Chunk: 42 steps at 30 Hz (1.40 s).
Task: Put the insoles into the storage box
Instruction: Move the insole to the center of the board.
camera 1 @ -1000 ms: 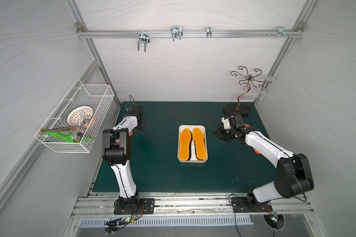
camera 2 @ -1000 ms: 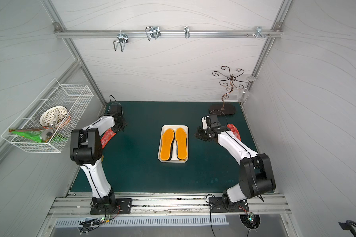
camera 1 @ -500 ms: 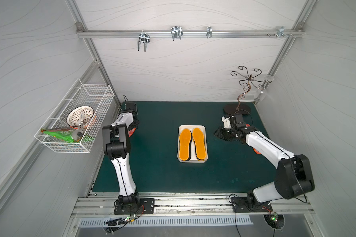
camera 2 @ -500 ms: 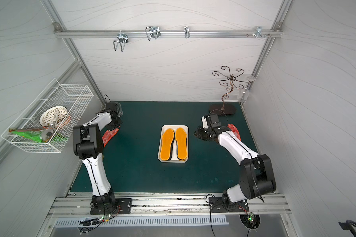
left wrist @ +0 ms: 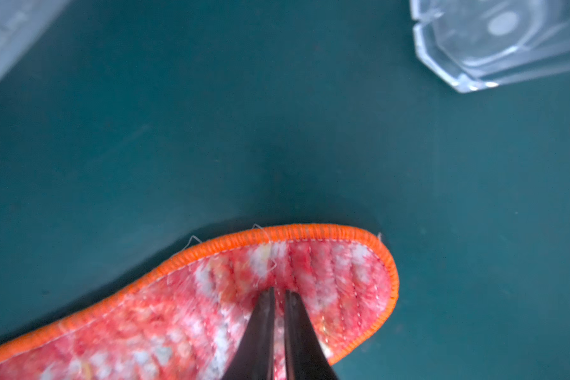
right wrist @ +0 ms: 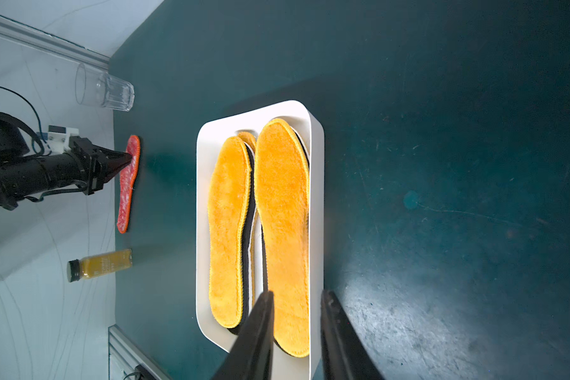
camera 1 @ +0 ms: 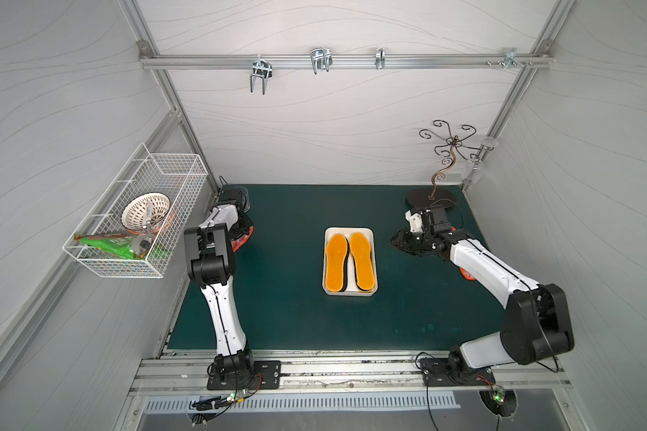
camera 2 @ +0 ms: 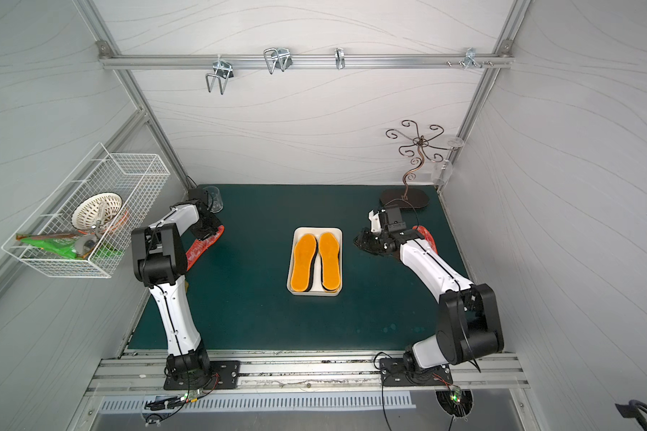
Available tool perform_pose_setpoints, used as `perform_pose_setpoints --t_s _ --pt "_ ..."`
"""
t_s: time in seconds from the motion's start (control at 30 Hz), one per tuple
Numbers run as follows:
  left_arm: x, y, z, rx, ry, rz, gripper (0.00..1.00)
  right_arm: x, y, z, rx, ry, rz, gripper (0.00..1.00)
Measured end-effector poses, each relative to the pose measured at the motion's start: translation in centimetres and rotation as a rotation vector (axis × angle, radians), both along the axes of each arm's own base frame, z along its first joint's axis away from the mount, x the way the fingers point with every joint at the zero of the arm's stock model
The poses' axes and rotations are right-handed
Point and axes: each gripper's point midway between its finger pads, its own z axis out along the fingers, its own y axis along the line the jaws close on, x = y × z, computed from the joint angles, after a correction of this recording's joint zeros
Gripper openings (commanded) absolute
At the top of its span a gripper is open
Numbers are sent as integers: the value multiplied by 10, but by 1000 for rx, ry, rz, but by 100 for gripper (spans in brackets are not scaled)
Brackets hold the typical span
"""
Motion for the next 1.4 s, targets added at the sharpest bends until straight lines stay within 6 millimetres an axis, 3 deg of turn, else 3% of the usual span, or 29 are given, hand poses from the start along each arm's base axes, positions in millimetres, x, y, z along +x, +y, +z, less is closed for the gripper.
perform_pose_setpoints --t_s 0.2,0.53,0.73,0.87,0.97,1.07,1.13,1.2,1.3,1.4 --pt "4 -36 0 -101 -67 -28 13 -1 -3 8 24 -15 -10 29" --pt "-26 -183 -3 -298 -183 -141 13 0 -5 12 36 -21 -12 29" --pt "-41 -235 1 -385 -212 -163 18 -1 -5 15 38 -30 -11 29" --pt "-50 -231 15 -366 -189 -174 26 -2 -5 17 42 -38 -2 30" --pt "-55 -216 46 -321 -211 -195 29 -3 -4 18 46 -40 2 30" --pt "-55 -187 82 -285 -269 -192 29 -3 -3 19 51 -40 10 30" --pt "-56 -154 93 -258 -291 -150 29 -4 -2 19 53 -40 14 31" --pt "-62 -124 88 -239 -286 -100 29 -4 -1 18 55 -43 17 31" --pt "-88 -85 58 -216 -213 -14 29 -6 2 18 53 -44 29 31" --pt "-111 -82 32 -223 -124 -7 29 -7 6 19 53 -53 45 31"
